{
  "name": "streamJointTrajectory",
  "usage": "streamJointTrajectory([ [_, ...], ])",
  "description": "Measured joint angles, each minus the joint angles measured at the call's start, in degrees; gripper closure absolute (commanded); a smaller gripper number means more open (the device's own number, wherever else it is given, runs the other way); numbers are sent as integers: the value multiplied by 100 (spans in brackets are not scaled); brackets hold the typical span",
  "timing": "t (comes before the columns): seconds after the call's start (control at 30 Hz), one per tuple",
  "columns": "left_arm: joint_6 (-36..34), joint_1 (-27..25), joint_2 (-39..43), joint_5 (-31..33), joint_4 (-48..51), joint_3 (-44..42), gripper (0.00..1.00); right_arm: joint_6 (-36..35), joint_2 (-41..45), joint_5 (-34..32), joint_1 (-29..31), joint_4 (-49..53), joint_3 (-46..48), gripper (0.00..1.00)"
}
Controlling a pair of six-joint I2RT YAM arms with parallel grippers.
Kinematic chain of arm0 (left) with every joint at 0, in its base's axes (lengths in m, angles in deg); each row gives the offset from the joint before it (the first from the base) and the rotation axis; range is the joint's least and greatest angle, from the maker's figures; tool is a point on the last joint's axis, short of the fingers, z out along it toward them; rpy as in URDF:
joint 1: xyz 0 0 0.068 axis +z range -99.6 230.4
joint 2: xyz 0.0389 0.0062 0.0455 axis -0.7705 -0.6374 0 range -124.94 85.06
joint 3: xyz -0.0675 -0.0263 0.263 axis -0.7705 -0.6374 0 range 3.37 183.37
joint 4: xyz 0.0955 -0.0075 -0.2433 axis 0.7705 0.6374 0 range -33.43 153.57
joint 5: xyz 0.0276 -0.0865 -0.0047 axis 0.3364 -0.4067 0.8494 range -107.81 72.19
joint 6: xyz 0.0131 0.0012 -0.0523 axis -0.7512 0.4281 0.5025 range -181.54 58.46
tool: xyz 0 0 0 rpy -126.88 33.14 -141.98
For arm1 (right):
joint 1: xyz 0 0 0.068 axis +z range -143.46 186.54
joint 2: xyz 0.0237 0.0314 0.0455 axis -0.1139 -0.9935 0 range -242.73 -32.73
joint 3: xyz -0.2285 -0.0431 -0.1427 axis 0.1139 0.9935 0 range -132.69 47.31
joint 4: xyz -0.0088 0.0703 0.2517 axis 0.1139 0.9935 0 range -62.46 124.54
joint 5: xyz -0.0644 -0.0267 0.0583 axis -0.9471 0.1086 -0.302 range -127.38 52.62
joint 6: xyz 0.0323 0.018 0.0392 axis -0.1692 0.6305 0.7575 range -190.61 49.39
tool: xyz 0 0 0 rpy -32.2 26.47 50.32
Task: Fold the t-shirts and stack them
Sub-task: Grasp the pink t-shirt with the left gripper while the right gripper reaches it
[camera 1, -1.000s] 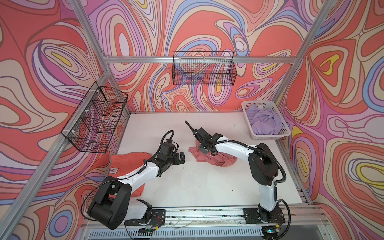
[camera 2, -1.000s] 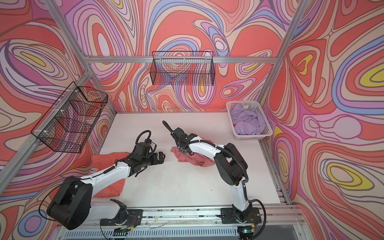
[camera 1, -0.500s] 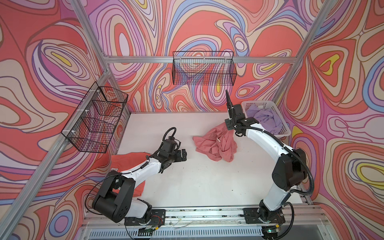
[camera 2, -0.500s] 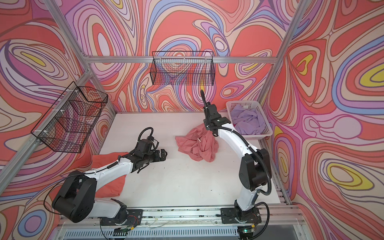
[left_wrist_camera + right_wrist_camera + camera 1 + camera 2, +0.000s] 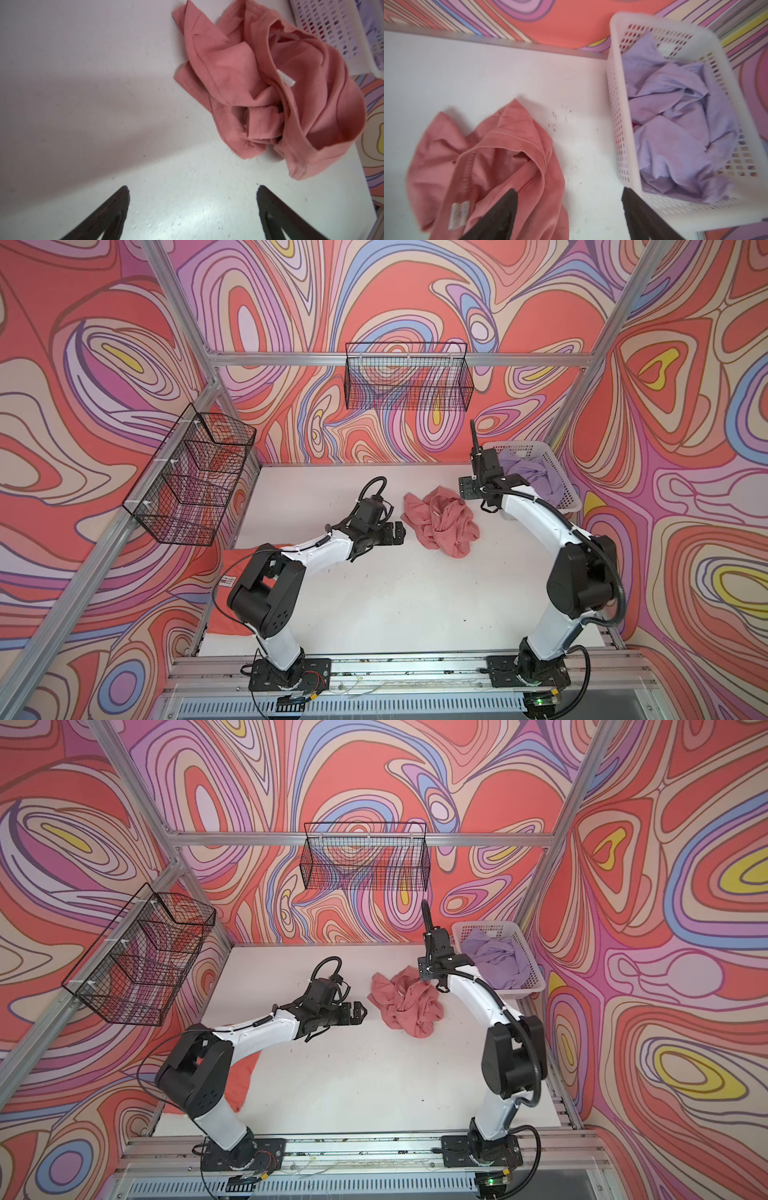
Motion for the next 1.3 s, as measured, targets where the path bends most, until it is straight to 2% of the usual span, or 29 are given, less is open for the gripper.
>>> streamJointTrajectory([
  [0.2, 527, -7, -1235, -413, -144, 1176, 26, 409, 1394, 568, -4, -2, 612, 16],
  [0.3, 623, -7, -1650, -442, -138, 1587, 34, 619, 1727, 876, -4, 57, 1091, 16],
  [0.5, 761, -7, -1976, -461, -146, 1784, 48, 931, 2107, 1287, -4, 216, 1873, 17],
  [0.6, 813, -7, -2127, -461, -190, 1904, 52, 1019, 2238, 1397, -4, 214, 2024, 17],
  [1.07, 1088, -15, -2409, -505, -671, 2048, 57, 1169, 2341, 1631, -4, 42, 2365, 17],
  [1.3, 1185, -57, -2409, -549, -942, 2052, 67, 1239, 2343, 1759, -4, -70, 2653, 18],
])
